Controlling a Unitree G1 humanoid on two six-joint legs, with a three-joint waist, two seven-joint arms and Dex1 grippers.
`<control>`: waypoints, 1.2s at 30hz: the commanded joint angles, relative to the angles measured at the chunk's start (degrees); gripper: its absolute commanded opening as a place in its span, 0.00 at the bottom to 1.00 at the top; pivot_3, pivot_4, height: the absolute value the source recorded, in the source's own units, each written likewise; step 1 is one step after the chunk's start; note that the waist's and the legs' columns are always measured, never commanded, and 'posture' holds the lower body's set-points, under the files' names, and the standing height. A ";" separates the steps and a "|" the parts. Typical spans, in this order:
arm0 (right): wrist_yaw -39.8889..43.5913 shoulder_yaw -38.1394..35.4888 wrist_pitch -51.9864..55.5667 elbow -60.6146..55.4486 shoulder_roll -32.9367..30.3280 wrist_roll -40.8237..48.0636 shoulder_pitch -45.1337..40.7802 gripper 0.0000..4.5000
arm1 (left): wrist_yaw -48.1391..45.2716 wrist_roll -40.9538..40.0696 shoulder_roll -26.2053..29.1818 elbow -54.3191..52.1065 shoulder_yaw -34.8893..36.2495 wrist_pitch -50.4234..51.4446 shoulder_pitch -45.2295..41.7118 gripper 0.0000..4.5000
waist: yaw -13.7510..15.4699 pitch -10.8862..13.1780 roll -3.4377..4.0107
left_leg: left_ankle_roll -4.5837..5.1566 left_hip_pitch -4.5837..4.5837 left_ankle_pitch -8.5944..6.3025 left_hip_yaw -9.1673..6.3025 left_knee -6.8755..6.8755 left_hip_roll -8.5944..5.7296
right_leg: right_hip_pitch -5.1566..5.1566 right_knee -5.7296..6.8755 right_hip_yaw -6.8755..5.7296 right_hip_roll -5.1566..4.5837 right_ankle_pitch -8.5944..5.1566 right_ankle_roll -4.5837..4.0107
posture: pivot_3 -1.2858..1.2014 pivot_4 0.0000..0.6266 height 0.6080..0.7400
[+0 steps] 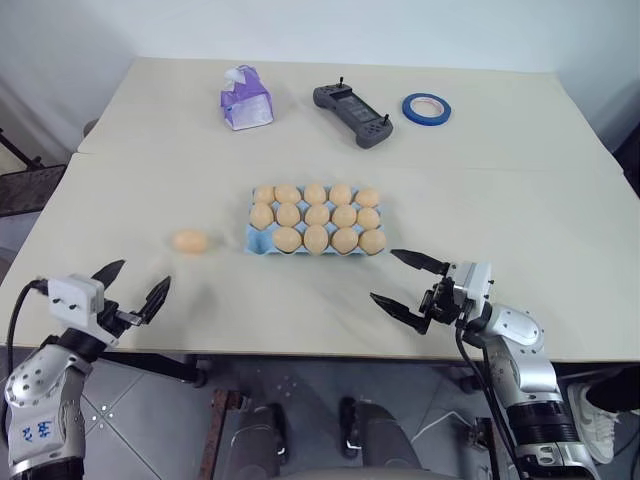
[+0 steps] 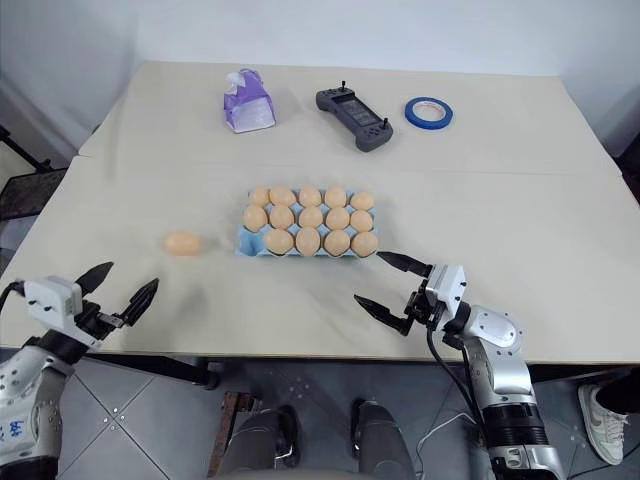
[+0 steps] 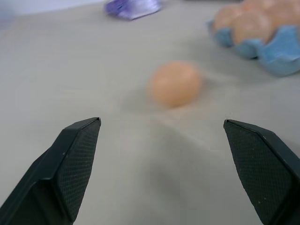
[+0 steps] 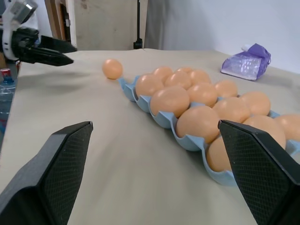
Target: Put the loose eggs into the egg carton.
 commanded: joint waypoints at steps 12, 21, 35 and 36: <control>0.61 0.14 -0.48 0.19 0.35 0.70 -2.76 1.00 | -0.89 1.01 2.97 4.74 -8.87 3.44 -16.68 1.00 | 0.09 -0.02 -0.02 | 0.01 0.06 0.02 0.20 0.10 -0.02 | 0.04 0.04 -0.23 0.06 0.17 0.28 | 0.52 0.24 1.00; -0.98 0.14 -0.53 -0.94 0.87 0.45 -2.36 1.00 | -2.80 3.40 4.47 11.86 -13.80 6.82 -21.59 1.00 | -0.17 -0.02 -0.03 | 0.00 0.05 0.03 0.25 0.17 0.01 | -0.15 0.40 -0.39 0.10 0.22 0.42 | 0.52 0.24 1.00; -1.72 0.15 -0.72 -1.17 0.68 0.38 -1.58 1.00 | -4.63 0.18 3.74 8.49 -12.59 7.43 -20.91 0.46 | -0.14 -0.02 -0.03 | -0.02 0.12 0.07 0.20 0.27 0.01 | -0.15 0.59 -0.23 0.04 0.17 0.33 | 0.52 0.24 1.00; -1.70 0.13 -0.74 -1.08 0.64 0.35 -1.64 1.00 | -4.77 -0.61 3.26 7.49 -12.56 7.17 -21.79 0.46 | -0.12 -0.02 -0.03 | -0.02 0.11 0.07 0.20 0.27 0.01 | -0.15 0.59 -0.23 0.04 0.17 0.33 | 0.52 0.24 1.00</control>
